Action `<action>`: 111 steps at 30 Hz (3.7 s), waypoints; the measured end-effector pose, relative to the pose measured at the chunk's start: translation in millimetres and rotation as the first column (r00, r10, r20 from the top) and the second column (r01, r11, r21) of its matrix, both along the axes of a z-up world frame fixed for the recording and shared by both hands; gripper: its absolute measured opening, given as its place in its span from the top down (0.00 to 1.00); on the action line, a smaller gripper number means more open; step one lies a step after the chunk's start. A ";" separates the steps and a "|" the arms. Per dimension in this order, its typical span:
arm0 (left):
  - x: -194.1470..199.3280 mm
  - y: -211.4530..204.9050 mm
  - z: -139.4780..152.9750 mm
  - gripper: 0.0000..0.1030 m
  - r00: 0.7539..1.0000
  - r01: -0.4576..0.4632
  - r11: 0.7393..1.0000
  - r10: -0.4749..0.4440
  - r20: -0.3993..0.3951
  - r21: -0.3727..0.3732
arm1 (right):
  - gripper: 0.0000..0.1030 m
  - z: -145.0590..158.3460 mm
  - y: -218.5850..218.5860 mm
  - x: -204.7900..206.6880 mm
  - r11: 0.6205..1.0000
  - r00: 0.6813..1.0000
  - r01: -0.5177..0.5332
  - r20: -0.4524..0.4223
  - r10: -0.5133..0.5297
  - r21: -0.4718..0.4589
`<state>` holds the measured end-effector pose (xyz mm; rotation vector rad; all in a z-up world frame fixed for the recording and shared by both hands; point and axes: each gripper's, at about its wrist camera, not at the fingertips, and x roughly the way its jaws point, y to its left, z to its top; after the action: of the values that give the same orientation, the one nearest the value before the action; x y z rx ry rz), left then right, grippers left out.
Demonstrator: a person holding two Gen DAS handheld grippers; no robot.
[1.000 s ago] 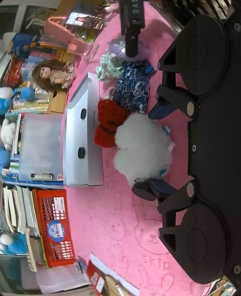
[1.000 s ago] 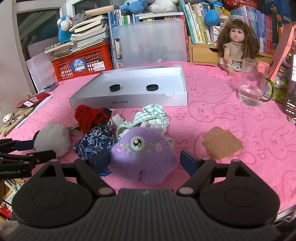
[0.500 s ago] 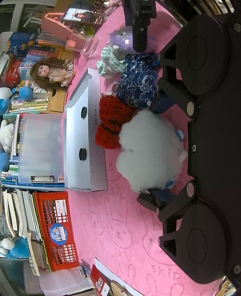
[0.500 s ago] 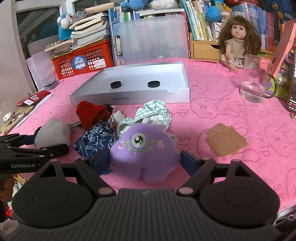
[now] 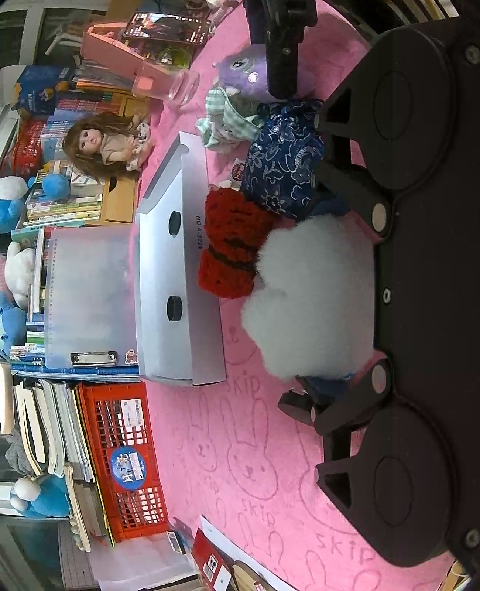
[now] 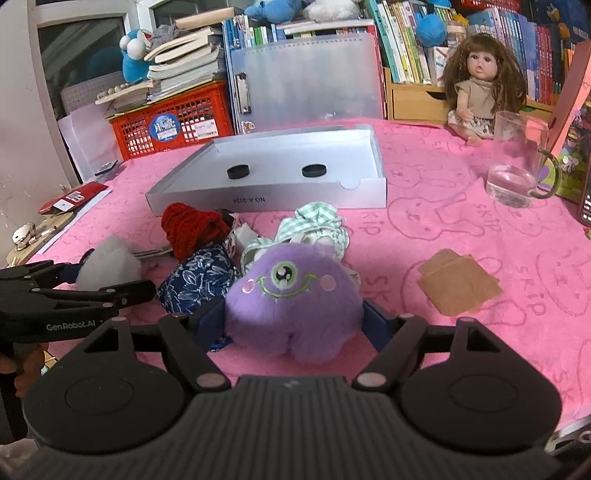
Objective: Organize objects
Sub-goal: 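Grasp the white fluffy plush with the left gripper while the right grasps the purple plush, then lift and carry both plushes over the white box tray, then lower both plushes into the white box and open both grippers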
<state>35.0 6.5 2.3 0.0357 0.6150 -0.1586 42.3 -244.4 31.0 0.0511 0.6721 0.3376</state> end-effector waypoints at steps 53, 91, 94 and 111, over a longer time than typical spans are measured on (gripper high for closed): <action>21.3 -0.1 46.9 0.25 0.996 0.040 0.996 -0.034 0.077 -0.076 | 0.25 31.0 -17.4 7.3 0.996 0.992 0.090 0.089 -0.091 0.012; 195.6 0.8 50.6 0.25 0.996 -0.090 0.994 0.091 -0.002 -0.058 | 0.25 40.8 -1.7 184.0 0.993 0.996 0.092 -0.017 -0.091 0.070; 207.1 1.2 40.8 0.25 0.995 -0.099 0.994 0.098 -0.031 -0.052 | 0.25 27.4 2.3 197.4 0.993 0.994 0.095 -0.061 -0.091 0.069; 229.7 -12.9 13.6 0.25 0.993 -0.078 0.997 0.078 -0.084 -0.004 | 0.25 -0.1 20.3 224.2 0.996 0.989 0.079 -0.126 -0.074 0.033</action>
<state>264.8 -6.4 15.9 -0.0021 0.6985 -0.0871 266.5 -224.1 30.9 0.1350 0.7856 0.2749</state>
